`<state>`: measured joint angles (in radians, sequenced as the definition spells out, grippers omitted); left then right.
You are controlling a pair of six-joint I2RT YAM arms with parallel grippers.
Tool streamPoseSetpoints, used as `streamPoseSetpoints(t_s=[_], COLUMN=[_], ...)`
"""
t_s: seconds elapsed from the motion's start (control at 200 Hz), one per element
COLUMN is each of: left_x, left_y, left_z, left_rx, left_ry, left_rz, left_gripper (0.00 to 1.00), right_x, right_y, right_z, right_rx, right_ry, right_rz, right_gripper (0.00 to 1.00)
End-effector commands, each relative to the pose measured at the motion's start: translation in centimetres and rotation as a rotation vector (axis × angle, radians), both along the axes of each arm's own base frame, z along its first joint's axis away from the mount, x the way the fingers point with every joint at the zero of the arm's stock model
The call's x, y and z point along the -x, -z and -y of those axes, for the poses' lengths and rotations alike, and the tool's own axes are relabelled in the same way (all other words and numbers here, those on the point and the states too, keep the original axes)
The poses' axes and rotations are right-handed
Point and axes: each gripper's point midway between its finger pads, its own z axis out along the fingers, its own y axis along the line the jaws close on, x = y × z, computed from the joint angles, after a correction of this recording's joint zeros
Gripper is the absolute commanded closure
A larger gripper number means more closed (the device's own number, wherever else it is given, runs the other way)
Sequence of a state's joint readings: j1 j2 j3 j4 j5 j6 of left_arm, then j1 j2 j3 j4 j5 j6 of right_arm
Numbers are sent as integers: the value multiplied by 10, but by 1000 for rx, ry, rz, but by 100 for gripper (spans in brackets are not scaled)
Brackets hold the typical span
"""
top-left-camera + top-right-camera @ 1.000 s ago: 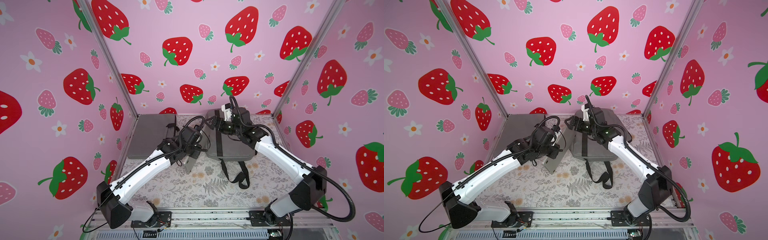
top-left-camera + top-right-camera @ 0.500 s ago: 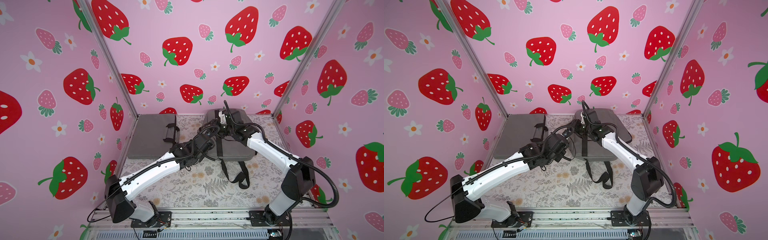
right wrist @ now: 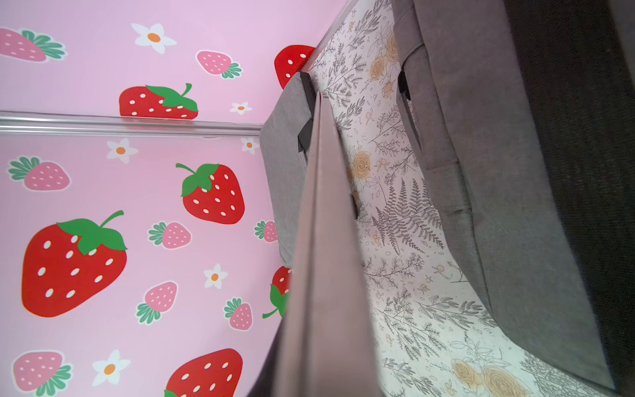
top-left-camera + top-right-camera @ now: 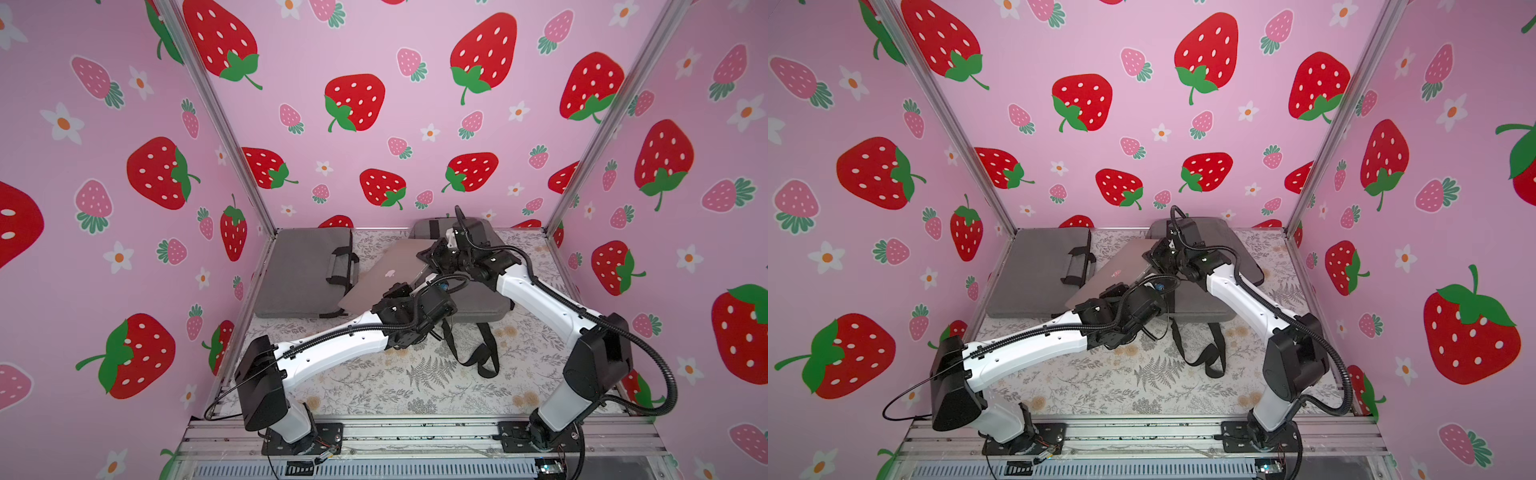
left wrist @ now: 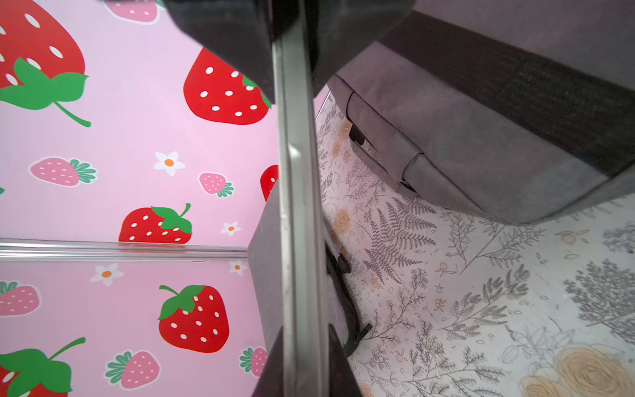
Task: Open the zippered laptop bag and take out the laptop
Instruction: Place the laptop at the center of the board.
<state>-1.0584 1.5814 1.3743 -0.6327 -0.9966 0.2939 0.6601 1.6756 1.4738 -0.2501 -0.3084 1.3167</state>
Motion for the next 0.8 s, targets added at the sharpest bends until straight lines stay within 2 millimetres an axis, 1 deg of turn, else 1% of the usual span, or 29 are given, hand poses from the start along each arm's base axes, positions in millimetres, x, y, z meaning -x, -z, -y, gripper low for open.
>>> streamPoseSetpoints(t_s=[0.0,0.01,0.015,0.03,0.095,0.175,0.275,0.405,0.485,0.615,0.795], left_x=[9,10,10,10,12,14,18,24,28,39,60], left_y=[-64,-63,-62,-61,-55,-43,-34,-20,-14,-10,-17], left_z=[57,57,58,58,57,55,53,51,46,37,29], left_rx=[196,195,193,194,202,202,213,241,286,452,735], left_ry=[155,156,157,156,156,153,146,141,128,105,70], left_rz=[127,125,123,119,100,62,24,-52,-115,-252,-459], left_gripper=[96,96,93,89,82,76,69,59,54,48,42], right_x=[16,16,16,15,13,11,8,2,0,-1,-2], right_y=[-20,-21,-21,-22,-26,-37,-50,-59,-57,-49,-27], right_z=[-33,-34,-34,-33,-33,-32,-32,-31,-30,-28,-22], right_rx=[-99,-106,-109,-119,-153,-187,-232,-294,-314,-297,-284], right_ry=[-152,-154,-154,-153,-153,-155,-152,-140,-139,-147,-171], right_rz=[117,119,120,121,132,164,199,218,212,237,245], right_gripper=[100,100,100,100,100,100,100,100,100,100,100])
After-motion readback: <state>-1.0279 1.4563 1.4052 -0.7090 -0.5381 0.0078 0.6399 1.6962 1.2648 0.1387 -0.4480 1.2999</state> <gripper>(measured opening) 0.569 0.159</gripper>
